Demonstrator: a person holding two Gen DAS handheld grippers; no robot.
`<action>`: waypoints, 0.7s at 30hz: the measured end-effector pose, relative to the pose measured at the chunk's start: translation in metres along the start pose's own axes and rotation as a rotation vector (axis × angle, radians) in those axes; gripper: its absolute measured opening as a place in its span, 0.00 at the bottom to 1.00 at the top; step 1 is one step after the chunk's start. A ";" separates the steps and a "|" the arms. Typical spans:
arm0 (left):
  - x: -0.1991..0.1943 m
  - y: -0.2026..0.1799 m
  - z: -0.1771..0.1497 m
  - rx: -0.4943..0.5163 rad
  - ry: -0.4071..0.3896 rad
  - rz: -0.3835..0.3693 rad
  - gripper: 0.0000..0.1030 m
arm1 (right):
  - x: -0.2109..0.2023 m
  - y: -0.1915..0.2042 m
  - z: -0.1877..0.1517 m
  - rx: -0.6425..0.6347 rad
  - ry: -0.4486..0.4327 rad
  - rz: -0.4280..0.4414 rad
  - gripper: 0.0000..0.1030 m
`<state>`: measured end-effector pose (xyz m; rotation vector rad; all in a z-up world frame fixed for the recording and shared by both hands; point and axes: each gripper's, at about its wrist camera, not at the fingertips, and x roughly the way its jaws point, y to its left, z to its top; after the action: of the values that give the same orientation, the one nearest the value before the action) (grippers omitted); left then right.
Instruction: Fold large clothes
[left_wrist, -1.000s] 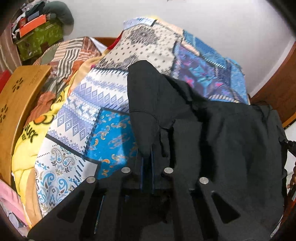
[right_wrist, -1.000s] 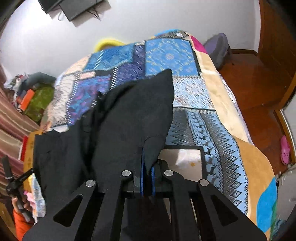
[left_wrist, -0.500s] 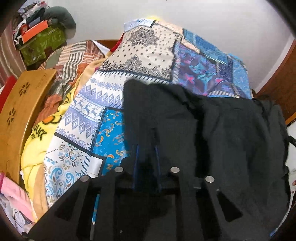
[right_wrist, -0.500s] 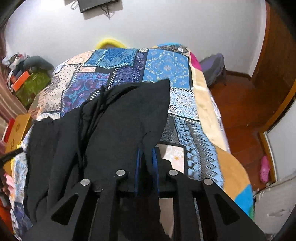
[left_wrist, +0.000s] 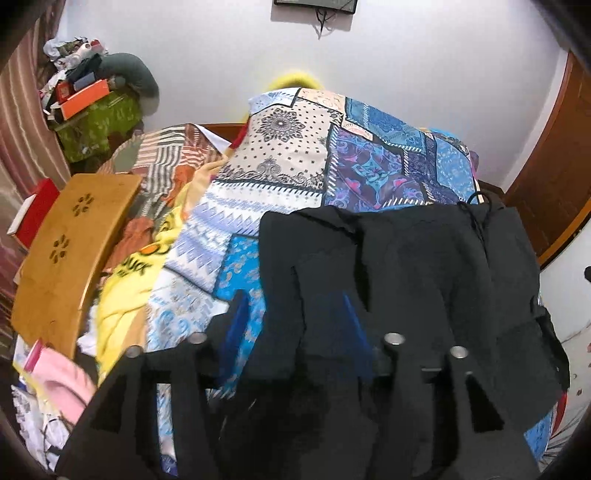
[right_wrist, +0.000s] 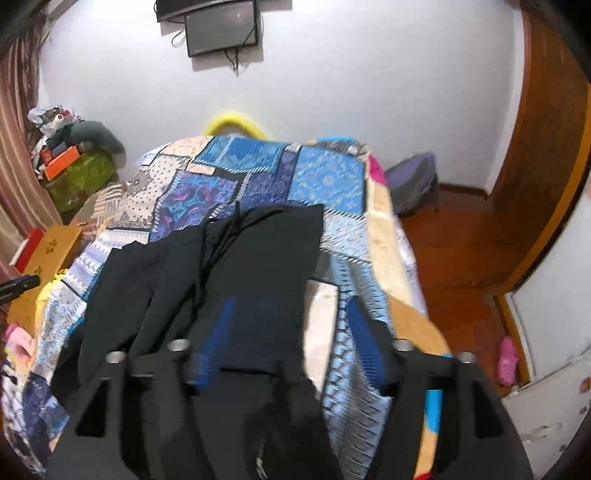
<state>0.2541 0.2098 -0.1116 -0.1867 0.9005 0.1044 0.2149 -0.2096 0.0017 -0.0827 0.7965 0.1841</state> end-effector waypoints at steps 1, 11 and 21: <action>-0.004 0.002 -0.003 -0.003 0.004 -0.005 0.60 | -0.006 0.000 -0.001 -0.014 -0.010 -0.010 0.66; -0.023 0.034 -0.053 -0.016 0.079 0.012 0.83 | -0.023 0.001 -0.028 -0.063 0.035 -0.002 0.78; 0.044 0.090 -0.143 -0.228 0.351 -0.009 0.83 | -0.009 -0.011 -0.071 -0.051 0.162 0.016 0.78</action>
<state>0.1563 0.2694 -0.2433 -0.4305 1.2371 0.1697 0.1609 -0.2319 -0.0418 -0.1405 0.9544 0.2150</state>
